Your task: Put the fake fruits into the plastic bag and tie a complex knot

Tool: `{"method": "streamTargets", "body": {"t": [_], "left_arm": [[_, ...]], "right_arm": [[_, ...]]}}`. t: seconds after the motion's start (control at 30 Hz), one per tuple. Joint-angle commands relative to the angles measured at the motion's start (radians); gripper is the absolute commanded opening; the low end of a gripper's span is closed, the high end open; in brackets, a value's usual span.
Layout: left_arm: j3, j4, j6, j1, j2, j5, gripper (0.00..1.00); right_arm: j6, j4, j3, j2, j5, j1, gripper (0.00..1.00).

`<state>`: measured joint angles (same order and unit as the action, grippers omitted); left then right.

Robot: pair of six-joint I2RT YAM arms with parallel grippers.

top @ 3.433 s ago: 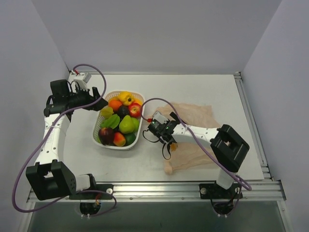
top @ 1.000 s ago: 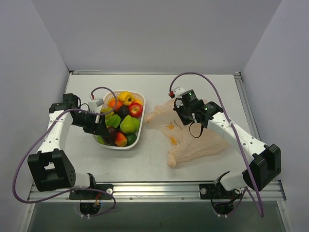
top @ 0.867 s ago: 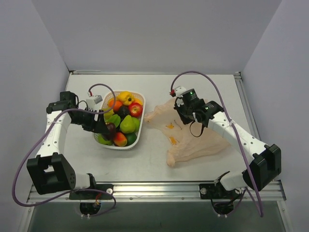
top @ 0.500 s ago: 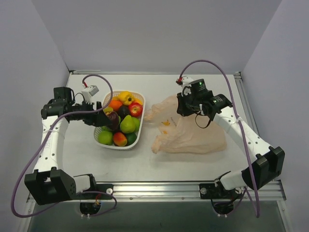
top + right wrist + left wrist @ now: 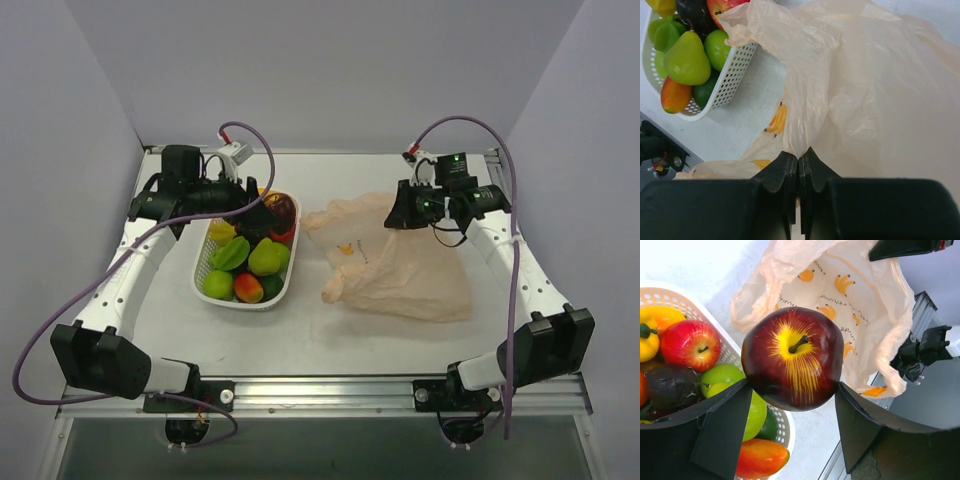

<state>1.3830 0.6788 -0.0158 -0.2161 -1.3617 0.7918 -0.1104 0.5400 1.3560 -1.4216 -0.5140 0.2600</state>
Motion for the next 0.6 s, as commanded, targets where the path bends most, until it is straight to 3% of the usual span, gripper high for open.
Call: {"method": "streamTargets", "body": {"t": [0.0, 0.17, 0.3, 0.43, 0.57], "left_arm": [[0.062, -0.113, -0.072, 0.000, 0.013, 0.001, 0.58], [0.062, -0.136, -0.116, 0.006, 0.047, 0.003, 0.59], [0.056, -0.157, -0.154, 0.032, 0.091, 0.003, 0.61], [0.056, -0.212, -0.239, 0.099, 0.115, 0.041, 0.61], [0.063, -0.258, -0.314, 0.165, 0.133, 0.078, 0.61]], "right_arm": [[0.037, 0.034, 0.012, 0.069, -0.121, -0.041, 0.00], [-0.075, -0.108, -0.026, 0.058, -0.400, -0.051, 0.00], [-0.267, -0.273, -0.026, 0.001, -0.492, -0.045, 0.00], [-0.560, -0.492, -0.029, -0.031, -0.573, -0.044, 0.00], [-0.719, -0.685, -0.046, -0.040, -0.587, -0.045, 0.00]]}}
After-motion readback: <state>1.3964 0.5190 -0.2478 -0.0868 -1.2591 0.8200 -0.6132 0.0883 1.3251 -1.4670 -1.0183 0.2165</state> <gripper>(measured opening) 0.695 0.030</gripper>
